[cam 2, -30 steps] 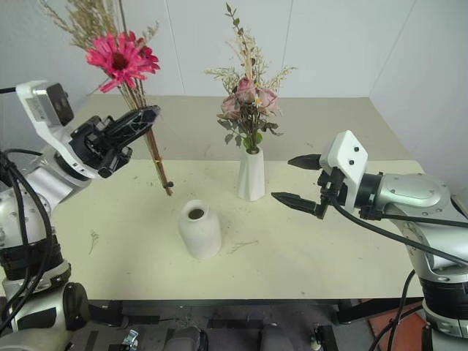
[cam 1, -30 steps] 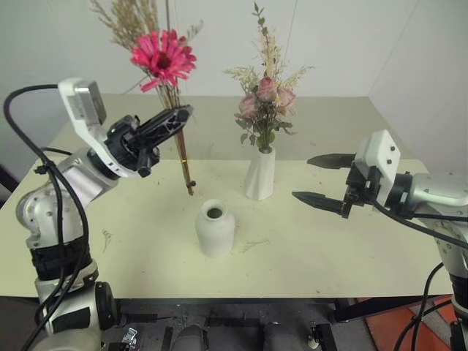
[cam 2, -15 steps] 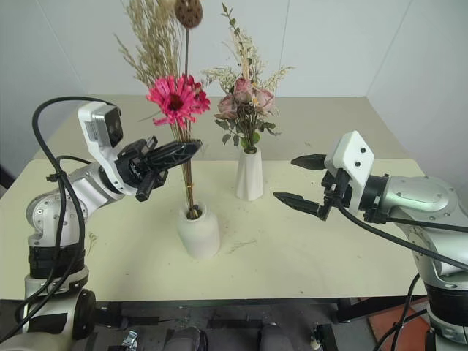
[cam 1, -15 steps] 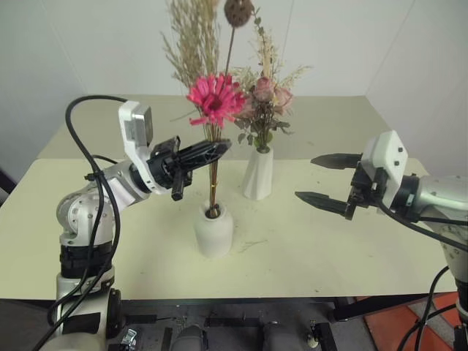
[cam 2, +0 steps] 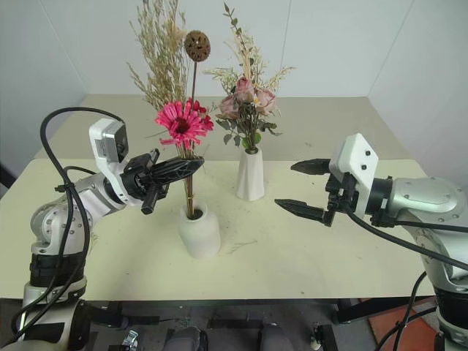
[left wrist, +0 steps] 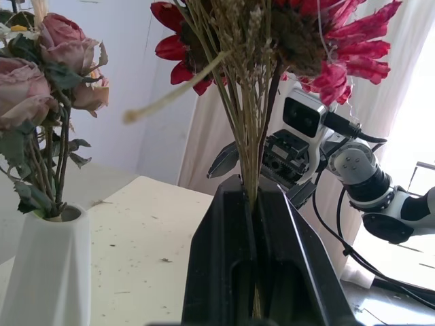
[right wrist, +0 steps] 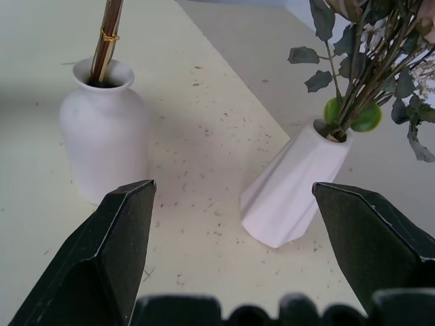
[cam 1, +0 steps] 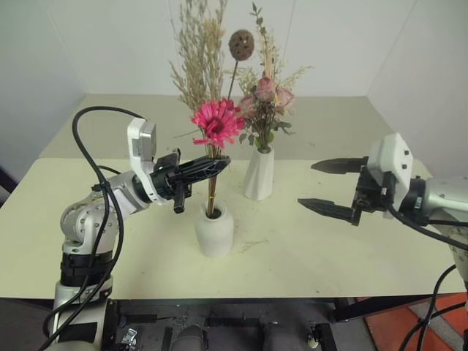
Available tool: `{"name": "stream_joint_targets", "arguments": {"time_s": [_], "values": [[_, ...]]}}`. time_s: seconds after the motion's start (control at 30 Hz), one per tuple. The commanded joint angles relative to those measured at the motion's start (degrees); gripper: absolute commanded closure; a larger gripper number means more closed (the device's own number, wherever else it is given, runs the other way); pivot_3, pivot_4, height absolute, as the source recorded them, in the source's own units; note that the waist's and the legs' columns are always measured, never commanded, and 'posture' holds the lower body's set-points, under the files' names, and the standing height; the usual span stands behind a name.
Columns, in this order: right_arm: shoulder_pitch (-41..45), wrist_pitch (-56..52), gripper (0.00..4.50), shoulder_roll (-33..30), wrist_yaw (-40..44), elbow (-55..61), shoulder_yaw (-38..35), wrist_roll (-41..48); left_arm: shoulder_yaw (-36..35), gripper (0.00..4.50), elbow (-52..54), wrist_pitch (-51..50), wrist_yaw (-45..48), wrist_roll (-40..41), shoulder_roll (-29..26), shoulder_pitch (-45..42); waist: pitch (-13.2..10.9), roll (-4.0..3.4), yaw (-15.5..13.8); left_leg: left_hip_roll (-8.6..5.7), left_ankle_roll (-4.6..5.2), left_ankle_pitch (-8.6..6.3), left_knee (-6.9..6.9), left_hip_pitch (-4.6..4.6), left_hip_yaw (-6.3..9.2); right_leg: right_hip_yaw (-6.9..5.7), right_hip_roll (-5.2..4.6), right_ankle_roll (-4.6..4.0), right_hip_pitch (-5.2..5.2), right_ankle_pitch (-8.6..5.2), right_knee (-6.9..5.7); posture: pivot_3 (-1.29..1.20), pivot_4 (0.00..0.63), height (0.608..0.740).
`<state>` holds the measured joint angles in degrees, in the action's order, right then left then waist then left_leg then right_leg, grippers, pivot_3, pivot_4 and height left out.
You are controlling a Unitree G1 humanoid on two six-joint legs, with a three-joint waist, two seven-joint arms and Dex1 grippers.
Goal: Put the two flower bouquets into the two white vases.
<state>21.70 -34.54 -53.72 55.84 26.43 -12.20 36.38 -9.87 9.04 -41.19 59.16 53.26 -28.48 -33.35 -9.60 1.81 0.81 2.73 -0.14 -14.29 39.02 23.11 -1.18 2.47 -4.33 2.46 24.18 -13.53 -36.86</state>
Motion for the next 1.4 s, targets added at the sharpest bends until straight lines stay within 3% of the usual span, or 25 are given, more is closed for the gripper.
{"name": "stream_joint_targets", "arguments": {"time_s": [0.03, 0.37, 0.47, 0.63, 0.83, 0.87, 1.13, 1.4], "values": [[-0.55, 0.53, 0.14, -1.69, 3.67, 0.49, -3.65, 3.37, 0.47, 4.46, 1.49, 1.71, 0.81, -0.35, 0.06, 0.23, 0.0, 0.0, -0.04, 0.0, 0.0, 0.0, 0.0, 0.0, 0.0, 0.0, 0.0, 0.0, 0.0, 0.0, -0.01, 0.0, 0.15, 0.74], [-3.39, 2.43, 0.14, -1.73, 8.88, -0.12, -6.64, 6.49, 2.14, 4.46, 2.25, 2.08, 1.42, -2.1, -1.05, 1.01, 0.0, 0.0, -0.04, 0.0, 0.0, 0.0, 0.0, -0.03, 0.0, 0.0, 0.01, 0.0, -0.03, 0.0, -0.01, 0.0, 0.15, 0.74], [-3.58, 2.75, 0.14, -1.79, 9.02, -0.48, -6.52, 6.17, 2.29, 3.78, 2.27, 2.14, 1.66, -2.14, -1.26, 1.29, 0.0, 0.0, -0.03, 0.0, 0.0, 0.0, 0.0, -0.03, 0.0, 0.0, 0.0, 0.0, -0.03, 0.0, 0.0, 0.0, 0.15, 0.74], [-3.44, 3.16, 0.14, -1.96, 9.17, -1.06, -6.17, 5.76, 1.72, 2.22, 3.12, 1.89, 1.64, -2.08, -2.32, 2.37, 0.0, 0.0, -0.07, 0.0, 0.0, 0.0, 0.0, -0.02, 0.0, 0.0, 0.0, 0.0, -0.03, 0.0, 0.0, 0.0, 0.15, 0.74], [-3.25, 3.58, 0.14, -2.28, 9.62, -1.75, -5.65, 5.11, -1.34, 0.25, 6.94, 0.24, 1.61, 0.22, -7.1, 6.64, 0.0, 0.0, 0.02, 0.01, 0.0, 0.0, 0.0, -0.04, 0.0, 0.01, 0.0, 0.0, -0.02, 0.0, -0.02, 0.0, 0.15, 0.74], [-3.24, 3.64, 0.14, -2.32, 9.7, -1.83, -5.59, 5.01, -2.25, 0.1, 7.95, -0.19, 1.82, 0.84, -8.39, 8.04, 0.0, 0.0, 0.05, 0.01, 0.0, 0.0, -0.01, -0.04, 0.0, 0.01, 0.0, 0.0, -0.02, 0.0, -0.02, 0.0, 0.15, 0.74], [-4.54, 4.1, 0.14, -2.89, 10.68, -2.68, -5.87, 3.99, -10.73, 0.1, 12.03, 1.14, 5.35, -1.53, -21.05, 21.42, 0.0, 0.0, -0.18, 0.05, 0.0, 0.0, -0.04, -0.14, -0.05, 0.01, 0.0, -0.01, -0.05, -0.02, -0.02, 0.0, 0.15, 0.74], [-7.61, 4.1, 0.14, -3.85, 11.17, -4.23, -7.73, 3.34, -16.75, 0.1, 9.3, 3.93, 8.09, -3.84, -26.84, 24.43, 0.0, 0.0, -0.45, 0.06, 0.0, 0.0, -0.09, -0.12, -0.08, -0.01, 0.0, -0.04, -0.03, -0.04, 0.04, 0.0, 0.15, 0.74]]}}
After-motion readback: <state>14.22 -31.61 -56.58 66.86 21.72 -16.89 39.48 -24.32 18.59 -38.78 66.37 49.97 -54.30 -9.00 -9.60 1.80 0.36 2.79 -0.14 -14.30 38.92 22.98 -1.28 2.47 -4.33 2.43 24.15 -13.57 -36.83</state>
